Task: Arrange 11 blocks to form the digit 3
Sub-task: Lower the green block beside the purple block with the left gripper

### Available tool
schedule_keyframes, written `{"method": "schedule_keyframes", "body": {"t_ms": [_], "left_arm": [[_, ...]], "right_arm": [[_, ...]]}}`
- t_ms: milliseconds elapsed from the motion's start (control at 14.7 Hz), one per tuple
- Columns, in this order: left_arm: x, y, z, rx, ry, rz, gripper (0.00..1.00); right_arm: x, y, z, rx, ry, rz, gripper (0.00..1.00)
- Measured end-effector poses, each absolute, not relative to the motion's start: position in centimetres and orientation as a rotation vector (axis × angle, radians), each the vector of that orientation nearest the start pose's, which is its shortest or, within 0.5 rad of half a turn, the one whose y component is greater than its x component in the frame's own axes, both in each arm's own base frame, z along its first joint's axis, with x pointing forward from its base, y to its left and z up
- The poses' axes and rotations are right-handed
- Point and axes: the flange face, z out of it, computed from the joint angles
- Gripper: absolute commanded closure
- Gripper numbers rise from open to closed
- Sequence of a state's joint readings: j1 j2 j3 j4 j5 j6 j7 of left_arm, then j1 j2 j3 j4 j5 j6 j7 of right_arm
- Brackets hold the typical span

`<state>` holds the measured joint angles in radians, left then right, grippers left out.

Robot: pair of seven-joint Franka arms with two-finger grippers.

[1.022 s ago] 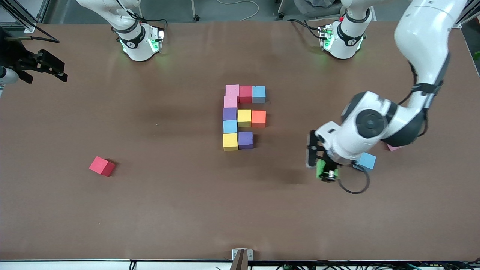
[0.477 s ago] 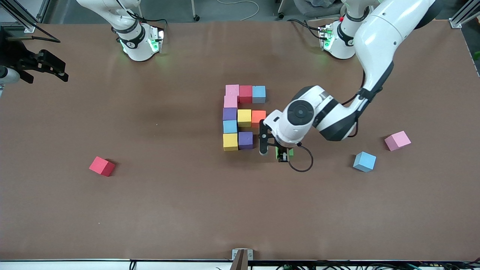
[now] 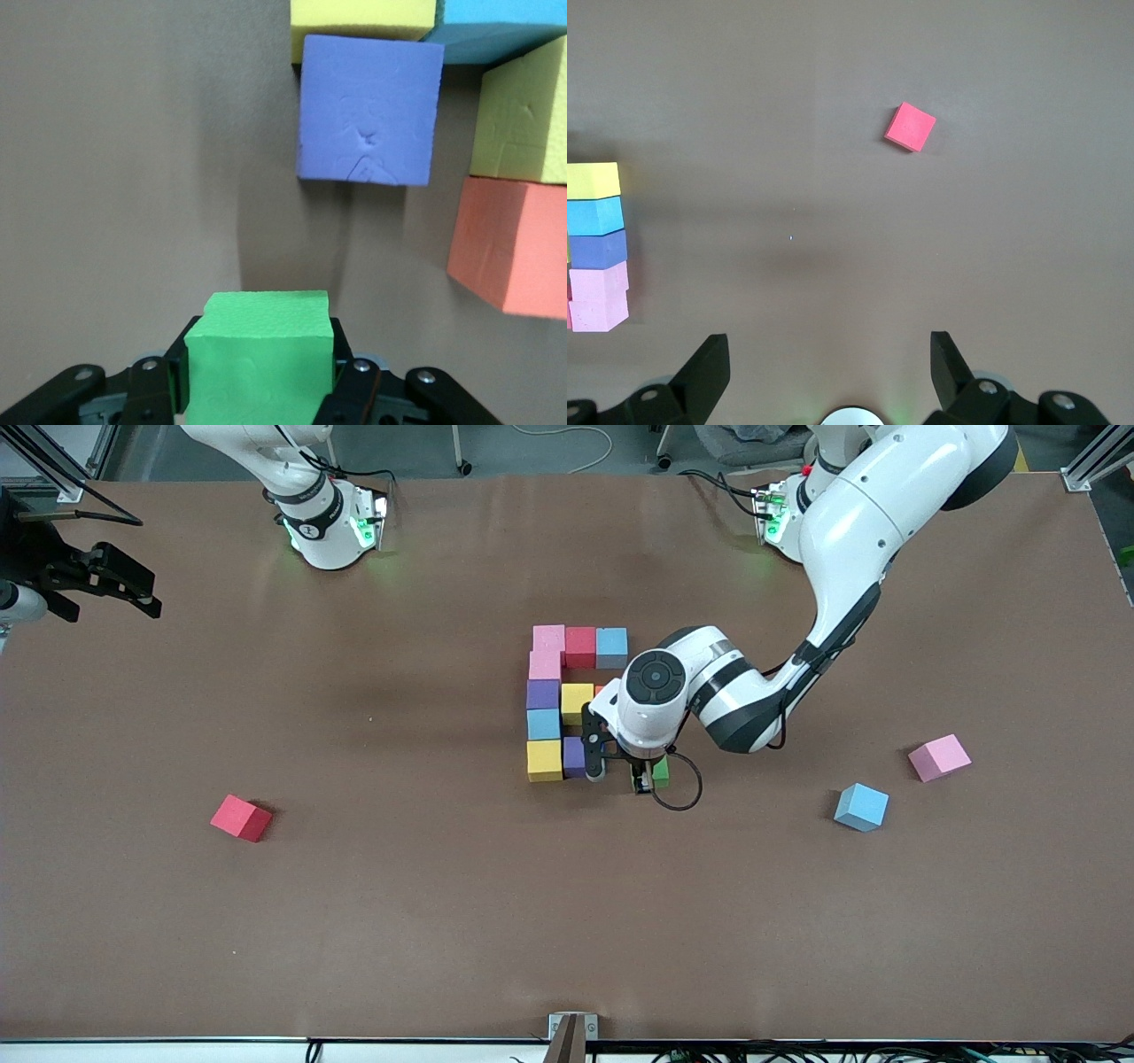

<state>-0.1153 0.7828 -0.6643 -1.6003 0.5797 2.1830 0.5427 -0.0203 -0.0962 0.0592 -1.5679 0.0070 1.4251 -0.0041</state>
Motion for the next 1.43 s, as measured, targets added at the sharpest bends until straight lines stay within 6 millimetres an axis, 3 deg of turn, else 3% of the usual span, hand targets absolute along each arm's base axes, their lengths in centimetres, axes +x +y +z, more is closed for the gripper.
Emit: {"method": "schedule_keyframes", "body": {"t_ms": [477,954,1431], "left_arm": [[53.2,-44.8,21.5,-2.196,2.244,-0.086,0.9],[52.5,-45.8,20.2,-2.145,2.278,-0.121,0.9],[52.5,-45.8,20.2,-2.138,2.282,-0.122,0.9]], "right_arm": [[50.8,2.2,66.4,-3.139,-0.068,0.075,0.0],[50.8,2.2,66.4,-3.139,-0.067,0.077,0.0],[50.8,2.2,66.4,-3.139,-0.068,0.077,0.0]]}}
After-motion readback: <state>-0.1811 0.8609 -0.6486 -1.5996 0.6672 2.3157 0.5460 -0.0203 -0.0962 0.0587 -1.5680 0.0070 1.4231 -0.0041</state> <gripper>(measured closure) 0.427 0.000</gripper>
